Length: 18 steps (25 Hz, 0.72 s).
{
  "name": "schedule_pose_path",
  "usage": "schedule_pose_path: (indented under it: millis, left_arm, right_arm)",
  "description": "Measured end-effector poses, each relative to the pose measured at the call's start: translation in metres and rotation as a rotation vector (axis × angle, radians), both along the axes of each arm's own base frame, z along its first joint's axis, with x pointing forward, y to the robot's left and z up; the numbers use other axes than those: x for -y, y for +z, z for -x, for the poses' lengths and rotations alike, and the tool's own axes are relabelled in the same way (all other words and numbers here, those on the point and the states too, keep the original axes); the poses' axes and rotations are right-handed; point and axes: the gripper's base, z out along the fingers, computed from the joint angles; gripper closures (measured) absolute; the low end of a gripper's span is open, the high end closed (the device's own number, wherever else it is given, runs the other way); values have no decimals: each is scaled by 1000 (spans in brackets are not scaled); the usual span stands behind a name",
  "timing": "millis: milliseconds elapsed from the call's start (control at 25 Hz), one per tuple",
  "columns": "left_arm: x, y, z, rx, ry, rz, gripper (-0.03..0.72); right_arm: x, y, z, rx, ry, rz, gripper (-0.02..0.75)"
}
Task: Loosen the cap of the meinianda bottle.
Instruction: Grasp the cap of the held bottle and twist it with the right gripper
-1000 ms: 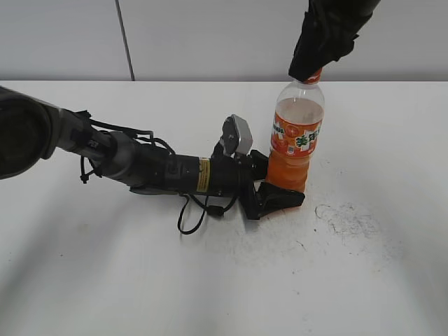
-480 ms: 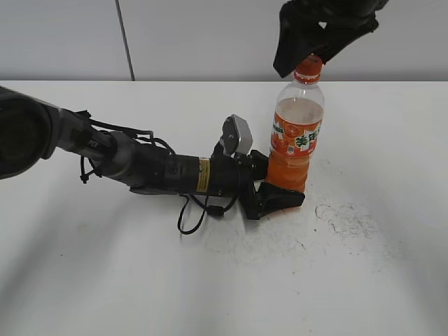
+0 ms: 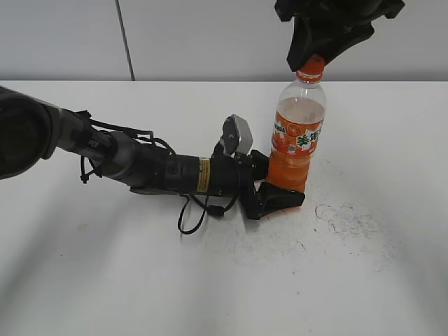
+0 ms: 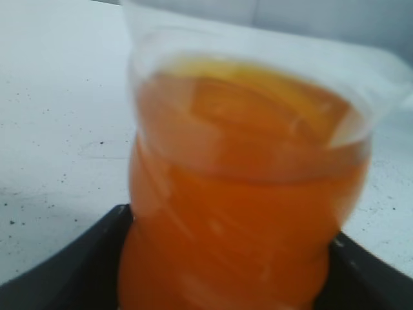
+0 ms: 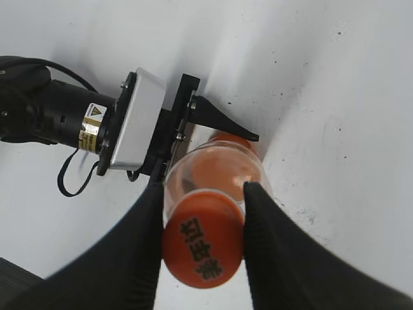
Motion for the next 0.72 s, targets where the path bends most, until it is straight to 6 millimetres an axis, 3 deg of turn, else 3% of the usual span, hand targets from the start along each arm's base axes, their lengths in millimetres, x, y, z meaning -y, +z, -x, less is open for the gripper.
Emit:
schedule_pose_path:
  millis: [240, 440, 560, 720]
  left_arm:
    - [0, 0, 0, 0, 0, 1, 123]
    - [0, 0, 0, 1, -2, -1, 123]
    - [0, 0, 0, 1, -3, -2, 123]
    - [0, 0, 0, 2, -5, -3, 123]
  right_arm:
    - [-1, 0, 0, 63, 201, 45, 465]
    - [-2, 0, 1, 195, 611, 140, 465]
    - [-2, 0, 2, 239, 758, 178, 465]
    - [-2, 0, 2, 258, 819, 194, 465]
